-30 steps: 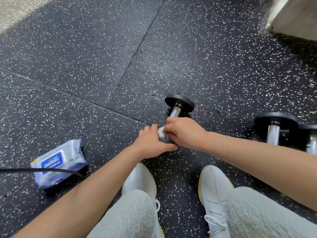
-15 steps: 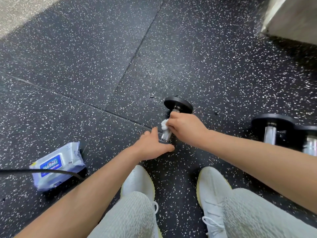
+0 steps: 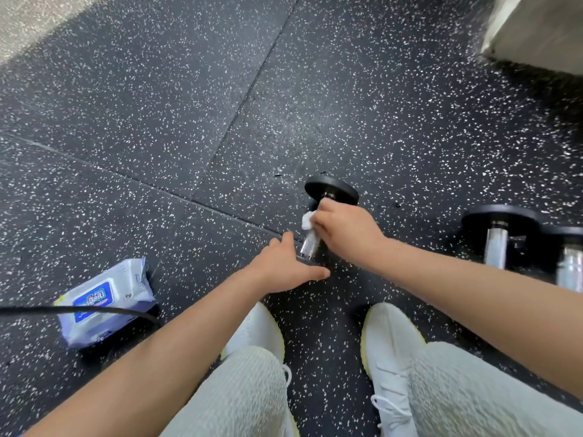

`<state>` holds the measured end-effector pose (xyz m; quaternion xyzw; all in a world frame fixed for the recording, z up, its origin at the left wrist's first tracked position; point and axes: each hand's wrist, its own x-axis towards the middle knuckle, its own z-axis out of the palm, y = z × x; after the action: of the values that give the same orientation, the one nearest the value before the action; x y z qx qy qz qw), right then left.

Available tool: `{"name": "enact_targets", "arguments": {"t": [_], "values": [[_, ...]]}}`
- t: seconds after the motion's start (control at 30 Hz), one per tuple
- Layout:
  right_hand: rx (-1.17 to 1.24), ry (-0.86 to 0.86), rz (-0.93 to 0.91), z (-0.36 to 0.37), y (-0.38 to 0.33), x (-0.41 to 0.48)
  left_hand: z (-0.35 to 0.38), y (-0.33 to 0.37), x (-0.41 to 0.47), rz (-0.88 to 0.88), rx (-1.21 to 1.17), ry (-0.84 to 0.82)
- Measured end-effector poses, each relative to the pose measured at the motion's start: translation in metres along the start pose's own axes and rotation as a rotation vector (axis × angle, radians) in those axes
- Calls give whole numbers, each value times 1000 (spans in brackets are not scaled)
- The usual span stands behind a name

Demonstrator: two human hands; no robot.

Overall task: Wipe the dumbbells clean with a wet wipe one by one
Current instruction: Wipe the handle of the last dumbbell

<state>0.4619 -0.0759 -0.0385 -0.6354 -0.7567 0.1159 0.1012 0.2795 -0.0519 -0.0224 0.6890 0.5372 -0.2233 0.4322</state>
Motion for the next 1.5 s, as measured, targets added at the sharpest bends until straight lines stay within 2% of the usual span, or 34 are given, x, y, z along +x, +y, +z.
{"name": "enact_targets", "arguments": {"t": [0.07,0.13,0.2,0.33,0.4,0.53,0.63,0.77,0.83,1.03,1.13,1.3,1.5], "values": [[-2,87,109,0,5,7,1,2,-2,1,1,-1],[-3,98,155,3,1,6,1,4,-3,10,20,-6],[21,61,113,7,-7,-5,0,5,-4,19,29,-10],[80,-95,-96,15,-14,-28,-2,4,-2,8,0,-24],[58,-89,-118,11,-7,-22,-2,4,0,6,11,-39],[-40,51,68,-2,16,7,-1,7,2,10,59,-42],[-69,33,127,1,11,2,0,7,2,15,74,-36],[-14,-119,-61,13,-7,-29,1,7,2,24,99,-11],[-20,-116,-113,11,0,-28,3,9,0,36,112,4],[-84,81,139,1,20,4,1,14,-3,34,153,9],[-66,61,141,6,7,-9,1,14,-3,36,160,-1],[-24,-83,-66,14,1,-31,3,12,-2,54,180,13],[-67,61,150,1,18,7,2,15,-6,53,193,23]]}}
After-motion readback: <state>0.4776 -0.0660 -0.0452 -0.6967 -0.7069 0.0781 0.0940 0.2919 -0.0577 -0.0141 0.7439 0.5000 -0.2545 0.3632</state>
